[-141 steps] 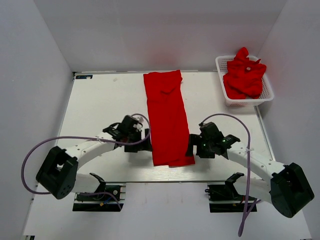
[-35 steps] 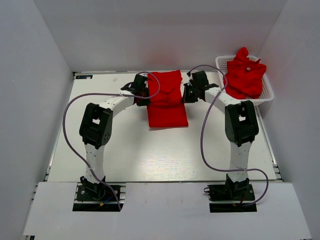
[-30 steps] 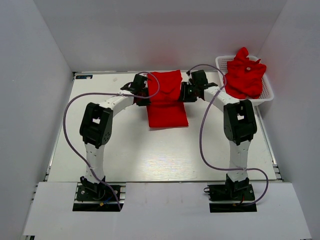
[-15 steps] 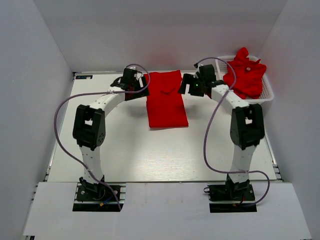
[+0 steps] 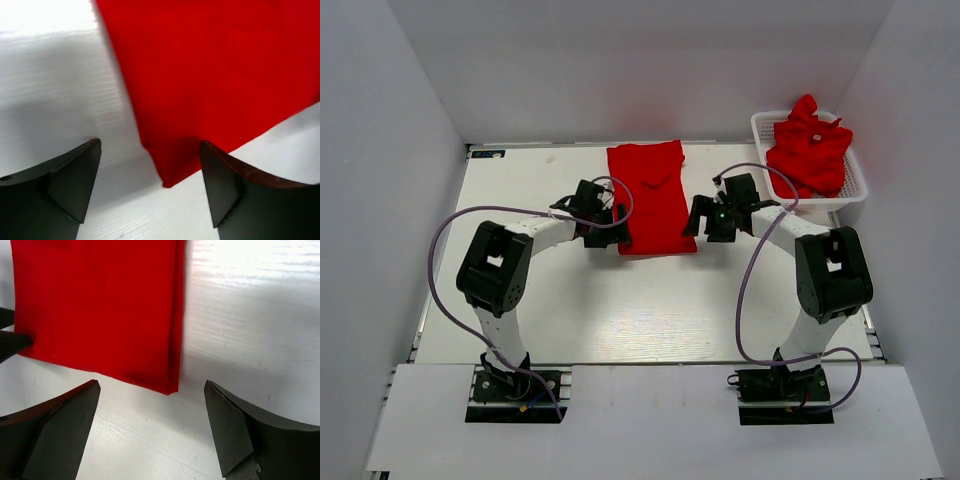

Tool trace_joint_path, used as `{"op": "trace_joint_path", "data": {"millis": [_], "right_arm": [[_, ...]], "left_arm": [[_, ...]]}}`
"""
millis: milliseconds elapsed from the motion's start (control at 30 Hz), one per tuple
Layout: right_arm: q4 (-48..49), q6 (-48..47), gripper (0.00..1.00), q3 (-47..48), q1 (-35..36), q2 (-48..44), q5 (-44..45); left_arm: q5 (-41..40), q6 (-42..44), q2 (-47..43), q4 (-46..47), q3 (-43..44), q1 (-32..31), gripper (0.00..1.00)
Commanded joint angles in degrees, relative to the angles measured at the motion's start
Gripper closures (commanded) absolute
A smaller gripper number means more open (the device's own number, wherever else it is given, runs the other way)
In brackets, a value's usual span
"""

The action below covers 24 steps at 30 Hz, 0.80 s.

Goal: Fold and stack the t-shirts
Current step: Fold the folded rectangular tshirt in 1/3 of the way, then grab one side of the 2/3 rectangular tshirt with both arms

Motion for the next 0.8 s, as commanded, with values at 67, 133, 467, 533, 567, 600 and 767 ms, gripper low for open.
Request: {"op": "trace_joint_path", "data": {"millis": [67,133,467,533,567,600,767], "right_arm": [[3.75,0.96,0.11,-0.84,0.04,1.86,-3.98],[4.27,1.22,0.16,-1.37,0.04,2.65,-4.34],[5.33,2.71,0.43,-5.32,-0.05,3.18,-5.22],[5.59,3.15,0.46,-6.55,0.03,3.18,-5.74],[6.12,3.24,0.48,-6.73,-0.05,3.09,-6.09],[6.3,3.07,0.53,-7.17,0.03,3.27,-6.18],[7.88,3.24,0.95,-7.7,0.04,3.45,-5.92]], "left_arm": [[2.09,0.2,-1.31,3.15,-1.8,-0.97,0.22],[2.09,0.2,-1.31,4.72,-3.64,-1.58,0.27],[2.62,-0.41,-0.17,5.52,-6.03,-3.25,0.55],[2.62,-0.94,-0.17,5.52,-7.08,-3.26,0.6],[2.62,-0.94,-0.69,6.05,-7.08,-3.26,0.62],[2.62,-0.94,-0.7,6.05,-7.78,-3.26,0.65],[2.09,-0.94,-0.7,5.19,-6.92,-3.26,0.97]]}}
